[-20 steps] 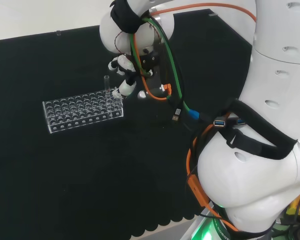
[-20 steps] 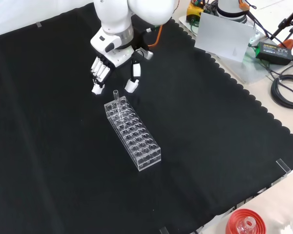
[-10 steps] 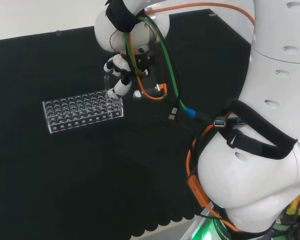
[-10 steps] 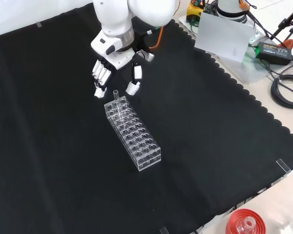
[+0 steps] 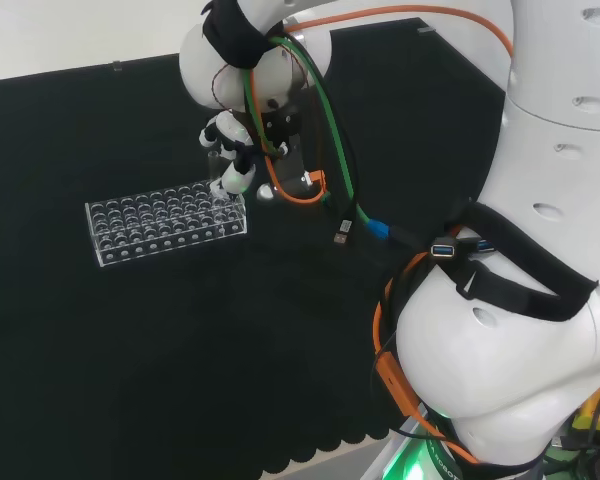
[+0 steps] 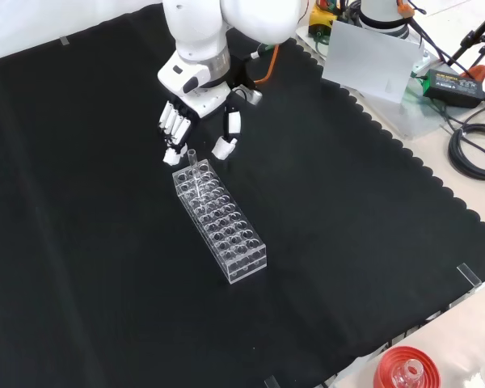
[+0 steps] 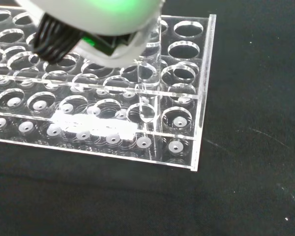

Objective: Pick up the test tube.

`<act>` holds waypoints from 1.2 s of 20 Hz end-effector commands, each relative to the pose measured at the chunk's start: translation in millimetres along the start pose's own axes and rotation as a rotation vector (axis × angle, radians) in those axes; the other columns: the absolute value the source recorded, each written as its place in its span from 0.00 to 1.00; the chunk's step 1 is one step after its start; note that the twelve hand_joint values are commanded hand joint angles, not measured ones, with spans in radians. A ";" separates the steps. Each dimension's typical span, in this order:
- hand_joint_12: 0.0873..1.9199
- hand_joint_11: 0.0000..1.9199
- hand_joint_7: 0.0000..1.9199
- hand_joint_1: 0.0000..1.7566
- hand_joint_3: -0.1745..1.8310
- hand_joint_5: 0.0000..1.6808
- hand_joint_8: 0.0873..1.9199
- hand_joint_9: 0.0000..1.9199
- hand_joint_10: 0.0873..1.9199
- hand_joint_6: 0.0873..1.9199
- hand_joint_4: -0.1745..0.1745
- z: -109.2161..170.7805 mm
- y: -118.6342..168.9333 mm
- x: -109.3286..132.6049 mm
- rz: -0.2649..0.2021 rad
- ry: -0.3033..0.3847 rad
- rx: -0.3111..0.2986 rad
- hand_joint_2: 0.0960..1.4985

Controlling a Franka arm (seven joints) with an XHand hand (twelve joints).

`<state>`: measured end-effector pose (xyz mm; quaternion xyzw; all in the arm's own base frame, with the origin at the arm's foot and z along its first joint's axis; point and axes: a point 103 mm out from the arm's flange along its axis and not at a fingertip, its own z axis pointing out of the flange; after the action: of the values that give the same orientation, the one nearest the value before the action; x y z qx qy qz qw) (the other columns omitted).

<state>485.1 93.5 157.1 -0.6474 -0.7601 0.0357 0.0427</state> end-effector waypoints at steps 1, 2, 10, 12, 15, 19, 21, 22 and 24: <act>0.60 0.38 0.51 0.61 0.44 0.41 0.28 0.42 0.25 0.06 0.38 -1.2 -0.1 5.3 0.002 -0.008 -0.020 0.30; 0.59 0.39 0.52 0.61 0.44 0.41 0.27 0.43 0.24 0.11 0.37 -1.1 -0.1 5.5 0.003 -0.007 -0.022 0.30; 0.57 0.43 0.58 0.62 0.45 0.41 0.28 0.48 0.21 0.34 0.32 6.1 0.2 13.3 0.014 -0.002 -0.044 0.32; 0.57 0.44 0.58 0.62 0.45 0.42 0.28 0.49 0.21 0.36 0.31 8.6 1.0 16.6 0.011 0.000 -0.041 0.32; 0.56 0.45 0.59 0.63 0.46 0.42 0.29 0.50 0.21 0.37 0.30 9.6 1.2 17.8 0.010 0.000 -0.046 0.32; 0.55 0.47 0.62 0.63 0.46 0.46 0.29 0.52 0.20 0.39 0.26 13.3 3.1 26.7 0.011 -0.011 -0.067 0.34; 0.54 0.49 0.64 0.64 0.46 0.49 0.29 0.55 0.19 0.40 0.24 11.0 3.9 30.1 0.011 -0.016 -0.087 0.35; 0.53 0.50 0.65 0.64 0.46 0.51 0.30 0.56 0.18 0.40 0.22 9.1 4.3 31.5 0.014 -0.021 -0.100 0.36; 0.51 0.53 0.63 0.67 0.31 0.58 0.34 0.59 0.17 0.43 0.16 5.9 5.3 33.7 0.021 -0.027 -0.112 0.51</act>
<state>484.2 120.1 146.6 -0.6545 -0.7559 0.0099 0.0120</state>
